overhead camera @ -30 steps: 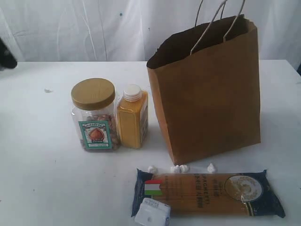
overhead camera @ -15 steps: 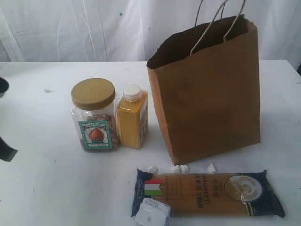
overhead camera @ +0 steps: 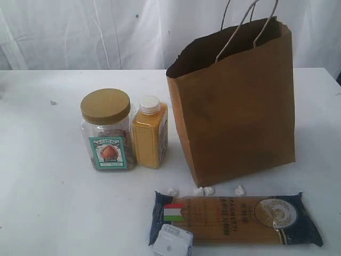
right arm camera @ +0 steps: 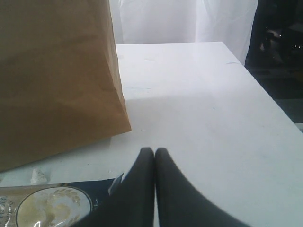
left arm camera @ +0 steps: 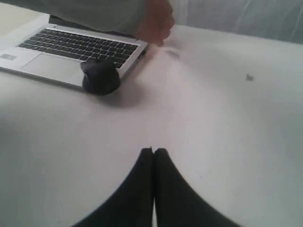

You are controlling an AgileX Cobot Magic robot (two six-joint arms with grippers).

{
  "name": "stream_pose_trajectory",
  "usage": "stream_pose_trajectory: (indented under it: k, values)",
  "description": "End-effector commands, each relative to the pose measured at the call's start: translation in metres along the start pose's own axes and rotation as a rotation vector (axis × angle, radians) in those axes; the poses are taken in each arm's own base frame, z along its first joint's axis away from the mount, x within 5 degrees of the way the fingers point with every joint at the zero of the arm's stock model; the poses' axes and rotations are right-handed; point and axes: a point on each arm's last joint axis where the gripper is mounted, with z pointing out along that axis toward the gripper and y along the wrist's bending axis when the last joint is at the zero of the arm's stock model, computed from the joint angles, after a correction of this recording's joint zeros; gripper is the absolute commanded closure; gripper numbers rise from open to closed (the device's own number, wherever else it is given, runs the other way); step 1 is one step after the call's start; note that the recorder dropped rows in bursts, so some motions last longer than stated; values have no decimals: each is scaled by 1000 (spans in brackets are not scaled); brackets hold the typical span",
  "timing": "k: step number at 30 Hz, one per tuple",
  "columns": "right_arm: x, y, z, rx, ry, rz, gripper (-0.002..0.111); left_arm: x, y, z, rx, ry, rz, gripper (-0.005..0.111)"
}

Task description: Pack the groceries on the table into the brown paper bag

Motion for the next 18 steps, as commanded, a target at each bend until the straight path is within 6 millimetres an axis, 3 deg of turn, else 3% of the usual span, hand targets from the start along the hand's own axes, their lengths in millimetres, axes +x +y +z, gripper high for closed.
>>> stream_pose_trajectory:
  k: [1, 9, 18]
  values:
    - [0, 0, 0, -2, -7, -2, 108, 3, 5, -12, 98, -106, -20, 107]
    - [0, 0, 0, -2, -7, -2, 108, -31, -4, -39, 324, -351, 31, 107]
    - [0, 0, 0, -2, -7, -2, 108, -30, -22, -47, 532, -341, 68, 107]
